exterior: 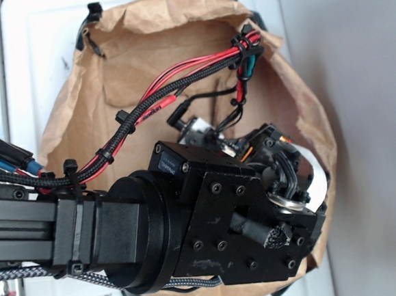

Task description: Grab the wood chip.

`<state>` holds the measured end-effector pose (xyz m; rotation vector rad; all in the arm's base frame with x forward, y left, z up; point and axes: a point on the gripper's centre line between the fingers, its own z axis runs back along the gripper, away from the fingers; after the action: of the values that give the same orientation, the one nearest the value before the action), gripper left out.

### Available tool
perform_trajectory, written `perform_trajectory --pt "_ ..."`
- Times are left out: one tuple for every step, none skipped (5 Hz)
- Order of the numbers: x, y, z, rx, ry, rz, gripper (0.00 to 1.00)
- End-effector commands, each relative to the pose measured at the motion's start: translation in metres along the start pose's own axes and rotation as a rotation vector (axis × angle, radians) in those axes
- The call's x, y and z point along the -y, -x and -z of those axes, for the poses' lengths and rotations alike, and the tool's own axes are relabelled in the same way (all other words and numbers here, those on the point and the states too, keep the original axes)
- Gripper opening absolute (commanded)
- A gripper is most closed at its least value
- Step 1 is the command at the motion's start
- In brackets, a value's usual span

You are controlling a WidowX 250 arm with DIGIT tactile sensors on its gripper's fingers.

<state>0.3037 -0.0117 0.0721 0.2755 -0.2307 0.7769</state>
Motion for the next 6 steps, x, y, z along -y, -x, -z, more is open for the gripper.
perform_trajectory --pt "-0.006 0.005 -0.023 0.037 0.051 0.016 1.0" --pt "-0.071 0.005 -0.024 -0.185 0.044 0.109 1.0" --pt "-0.118 0.03 -0.001 -0.132 0.061 0.167 1.0" --pt "-0.149 0.061 0.01 -0.084 0.179 0.175 1.0" --pt "-0.128 0.055 0.032 -0.09 0.233 0.159 1.0" --pt "-0.111 0.043 0.022 -0.081 0.185 0.137 1.0"
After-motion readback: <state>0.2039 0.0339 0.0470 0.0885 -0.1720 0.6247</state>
